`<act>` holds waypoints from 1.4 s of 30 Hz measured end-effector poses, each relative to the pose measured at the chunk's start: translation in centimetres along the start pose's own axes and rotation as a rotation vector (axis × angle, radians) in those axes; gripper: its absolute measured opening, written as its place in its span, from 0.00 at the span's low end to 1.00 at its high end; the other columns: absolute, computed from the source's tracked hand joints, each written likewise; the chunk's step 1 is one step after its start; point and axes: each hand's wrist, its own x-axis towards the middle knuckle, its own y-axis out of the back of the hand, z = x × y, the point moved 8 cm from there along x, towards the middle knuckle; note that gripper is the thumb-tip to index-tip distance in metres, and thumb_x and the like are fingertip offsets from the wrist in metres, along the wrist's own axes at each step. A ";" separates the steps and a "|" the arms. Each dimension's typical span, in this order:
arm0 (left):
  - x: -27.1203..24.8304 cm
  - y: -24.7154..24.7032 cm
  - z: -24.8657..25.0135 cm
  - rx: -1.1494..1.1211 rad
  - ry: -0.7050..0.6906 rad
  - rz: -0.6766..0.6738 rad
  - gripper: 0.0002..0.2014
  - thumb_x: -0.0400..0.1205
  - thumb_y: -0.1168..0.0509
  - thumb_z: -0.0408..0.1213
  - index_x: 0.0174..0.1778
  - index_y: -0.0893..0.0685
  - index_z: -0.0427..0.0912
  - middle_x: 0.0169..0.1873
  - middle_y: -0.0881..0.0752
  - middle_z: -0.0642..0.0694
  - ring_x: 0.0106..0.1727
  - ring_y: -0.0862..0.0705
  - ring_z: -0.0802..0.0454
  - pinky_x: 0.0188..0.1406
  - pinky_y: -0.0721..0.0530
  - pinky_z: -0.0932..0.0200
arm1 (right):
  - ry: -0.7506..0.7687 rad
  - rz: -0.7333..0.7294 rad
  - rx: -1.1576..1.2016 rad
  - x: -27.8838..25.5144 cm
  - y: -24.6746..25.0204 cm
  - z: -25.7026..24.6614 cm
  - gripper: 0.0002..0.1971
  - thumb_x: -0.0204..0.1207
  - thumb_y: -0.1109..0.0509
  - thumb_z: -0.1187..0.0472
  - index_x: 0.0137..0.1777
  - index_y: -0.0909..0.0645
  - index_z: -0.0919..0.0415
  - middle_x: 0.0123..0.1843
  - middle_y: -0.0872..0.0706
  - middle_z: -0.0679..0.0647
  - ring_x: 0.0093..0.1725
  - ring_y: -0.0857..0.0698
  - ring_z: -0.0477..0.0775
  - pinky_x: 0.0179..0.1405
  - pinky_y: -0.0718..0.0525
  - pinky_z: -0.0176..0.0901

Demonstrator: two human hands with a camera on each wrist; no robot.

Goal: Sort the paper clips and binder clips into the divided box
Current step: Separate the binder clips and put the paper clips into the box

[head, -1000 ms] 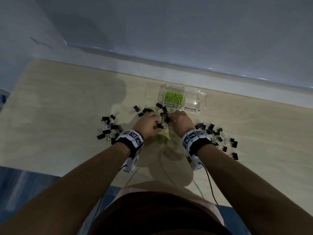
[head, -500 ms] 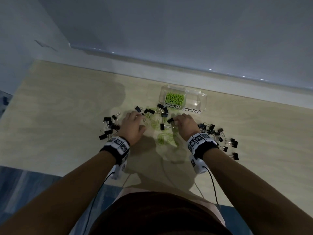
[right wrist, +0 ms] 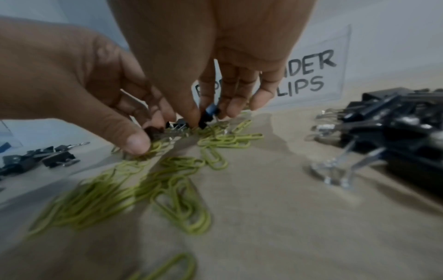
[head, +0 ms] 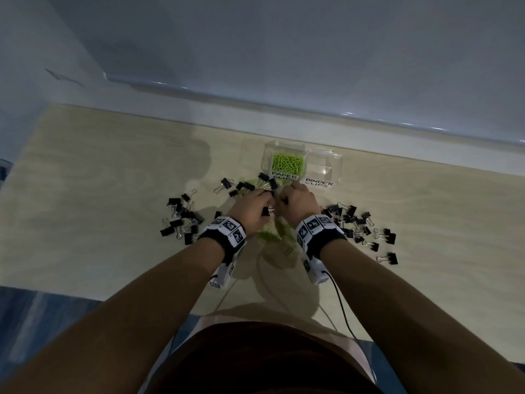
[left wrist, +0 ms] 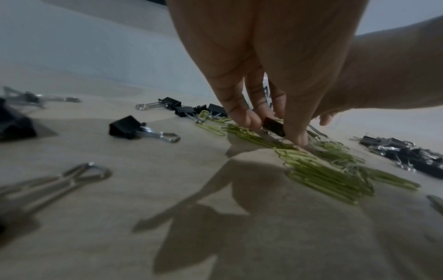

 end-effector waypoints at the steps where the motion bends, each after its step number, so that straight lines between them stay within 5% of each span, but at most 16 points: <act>1: -0.3 0.2 -0.3 -0.046 0.011 0.009 0.17 0.73 0.27 0.34 0.55 0.21 0.39 0.57 0.19 0.43 0.57 0.20 0.45 0.54 0.21 0.53 | 0.003 0.015 0.060 -0.1 0.2 0.3 0.07 0.75 0.36 0.62 0.46 0.18 0.65 0.49 0.19 0.60 0.50 0.19 0.63 0.51 0.18 0.52; 8: -4.9 3.3 -5.4 -0.242 0.163 0.167 0.15 0.73 0.26 0.39 0.54 0.21 0.47 0.51 0.19 0.53 0.48 0.19 0.56 0.49 0.20 0.64 | -0.194 0.247 0.437 -3.2 3.8 7.1 0.06 0.74 0.33 0.73 0.42 0.17 0.63 0.43 0.13 0.56 0.42 0.15 0.51 0.43 0.19 0.31; 14: -6.8 4.8 -9.3 -0.001 0.144 0.204 0.15 0.75 0.28 0.40 0.56 0.19 0.40 0.54 0.21 0.44 0.58 0.23 0.47 0.62 0.22 0.48 | -0.038 0.193 0.041 -4.0 4.2 8.5 0.05 0.73 0.33 0.69 0.43 0.16 0.62 0.45 0.14 0.57 0.46 0.17 0.61 0.49 0.17 0.59; 18: -3.3 5.2 -6.4 0.044 0.073 0.214 0.16 0.80 0.35 0.36 0.64 0.21 0.39 0.57 0.23 0.42 0.59 0.26 0.47 0.62 0.23 0.50 | 0.189 0.126 -0.053 -2.3 2.8 1.4 0.12 0.71 0.32 0.72 0.50 0.15 0.59 0.50 0.14 0.53 0.50 0.16 0.56 0.53 0.15 0.57; 21: -0.3 4.3 -4.7 0.077 0.085 0.163 0.19 0.80 0.36 0.35 0.68 0.22 0.38 0.58 0.24 0.39 0.61 0.25 0.42 0.63 0.23 0.46 | 0.243 -0.057 -0.116 -1.0 1.0 -2.9 0.24 0.70 0.35 0.77 0.63 0.20 0.56 0.64 0.21 0.52 0.63 0.23 0.57 0.57 0.16 0.51; 27: 1.8 3.3 -4.3 0.194 0.207 0.135 0.14 0.80 0.35 0.43 0.58 0.17 0.40 0.56 0.23 0.40 0.60 0.25 0.39 0.56 0.19 0.41 | 0.326 -0.232 -0.309 -0.1 -1.4 -4.3 0.19 0.79 0.40 0.62 0.70 0.26 0.57 0.76 0.32 0.56 0.69 0.30 0.65 0.58 0.19 0.59; 33: 1.2 4.4 -4.1 0.007 0.165 0.233 0.10 0.75 0.35 0.36 0.50 0.15 0.38 0.49 0.19 0.41 0.55 0.22 0.42 0.52 0.19 0.47 | 0.308 -0.176 -0.179 -0.2 -1.0 -3.0 0.19 0.74 0.37 0.71 0.65 0.28 0.63 0.64 0.28 0.62 0.57 0.21 0.66 0.50 0.16 0.58; 38: -2.1 7.0 -5.7 -0.206 0.162 0.428 0.07 0.72 0.31 0.31 0.46 0.16 0.39 0.49 0.21 0.43 0.43 0.19 0.50 0.47 0.21 0.60 | 0.156 -0.070 -0.027 -1.6 0.8 0.8 0.17 0.76 0.36 0.58 0.64 0.29 0.60 0.62 0.27 0.55 0.51 0.18 0.55 0.49 0.15 0.50; 42: -5.0 6.8 -9.7 -0.066 0.215 0.352 0.11 0.72 0.33 0.31 0.50 0.17 0.42 0.52 0.22 0.42 0.48 0.20 0.46 0.51 0.18 0.54 | 0.018 0.015 -0.161 -4.1 2.3 6.2 0.16 0.71 0.34 0.54 0.56 0.27 0.60 0.55 0.25 0.55 0.52 0.23 0.57 0.56 0.19 0.55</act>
